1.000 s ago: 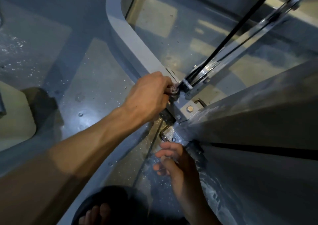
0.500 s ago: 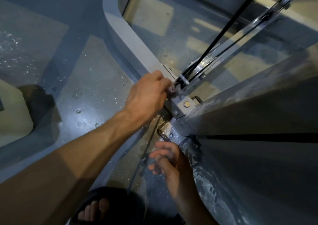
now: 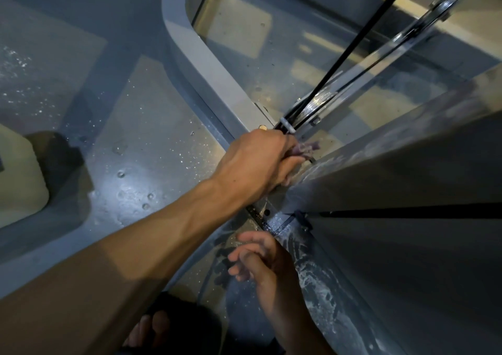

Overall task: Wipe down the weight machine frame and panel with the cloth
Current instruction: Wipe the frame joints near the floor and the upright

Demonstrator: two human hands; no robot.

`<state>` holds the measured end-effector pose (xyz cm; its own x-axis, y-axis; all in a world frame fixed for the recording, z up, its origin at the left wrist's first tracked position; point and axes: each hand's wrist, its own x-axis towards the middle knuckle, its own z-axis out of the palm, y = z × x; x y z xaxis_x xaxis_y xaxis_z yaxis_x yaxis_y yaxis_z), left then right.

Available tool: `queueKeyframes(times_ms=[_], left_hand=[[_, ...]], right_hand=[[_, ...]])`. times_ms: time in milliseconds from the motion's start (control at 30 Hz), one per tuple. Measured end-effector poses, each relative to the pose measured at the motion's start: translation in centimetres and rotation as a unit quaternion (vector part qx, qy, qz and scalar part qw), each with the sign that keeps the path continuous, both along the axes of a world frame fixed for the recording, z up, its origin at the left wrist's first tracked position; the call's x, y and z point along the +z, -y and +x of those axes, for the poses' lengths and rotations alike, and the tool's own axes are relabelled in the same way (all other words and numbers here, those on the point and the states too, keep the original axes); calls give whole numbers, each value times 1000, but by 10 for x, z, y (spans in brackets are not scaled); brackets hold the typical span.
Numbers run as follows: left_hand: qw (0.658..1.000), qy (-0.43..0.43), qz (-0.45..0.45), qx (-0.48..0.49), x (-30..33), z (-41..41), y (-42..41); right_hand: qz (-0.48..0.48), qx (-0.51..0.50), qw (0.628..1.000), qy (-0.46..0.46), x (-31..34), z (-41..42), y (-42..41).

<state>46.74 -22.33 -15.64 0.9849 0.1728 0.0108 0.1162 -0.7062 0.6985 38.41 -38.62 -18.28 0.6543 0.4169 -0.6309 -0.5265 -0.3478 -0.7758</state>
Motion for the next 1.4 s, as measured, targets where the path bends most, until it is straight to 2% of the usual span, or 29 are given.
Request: queueKeyframes(times_ms=[67,233,400,567,767,833,900,1000,1200,1333,1400], left_hand=[[1000,0,16,-11,2,4,4],[999,12,-32,-24,6,5,10],[997,79,-16,8,-3,1,18],[999,16,14,-38,-10,15,22],[980,-144,-9,-134,-7,-13,-18],[989,-113,-40,-88,-1,-22,-27],[998,-25,-61,-22,5,-16,-24],[998,39,-58,-8,7,1,-7],[997,-17,-33,-74,-6,15,6],[977,-125,6,-171,0,4,-25],[989,-88,-11,-115,1,-5,-36]], right_hand=[[0,2,1000,2,0,0,0],[9,7,1000,2,5,-1,2],[-7,30,999,-18,5,-1,4],[-7,19,1000,-19,7,-1,0],[-23,12,1000,-7,-1,2,9],[-20,11,1000,-3,-2,2,8],[-15,17,1000,-4,-3,2,8],[-14,27,999,-20,-1,0,6],[-26,26,999,-12,2,2,3],[-28,10,1000,-6,-1,1,3],[-27,6,1000,-3,-5,2,4]])
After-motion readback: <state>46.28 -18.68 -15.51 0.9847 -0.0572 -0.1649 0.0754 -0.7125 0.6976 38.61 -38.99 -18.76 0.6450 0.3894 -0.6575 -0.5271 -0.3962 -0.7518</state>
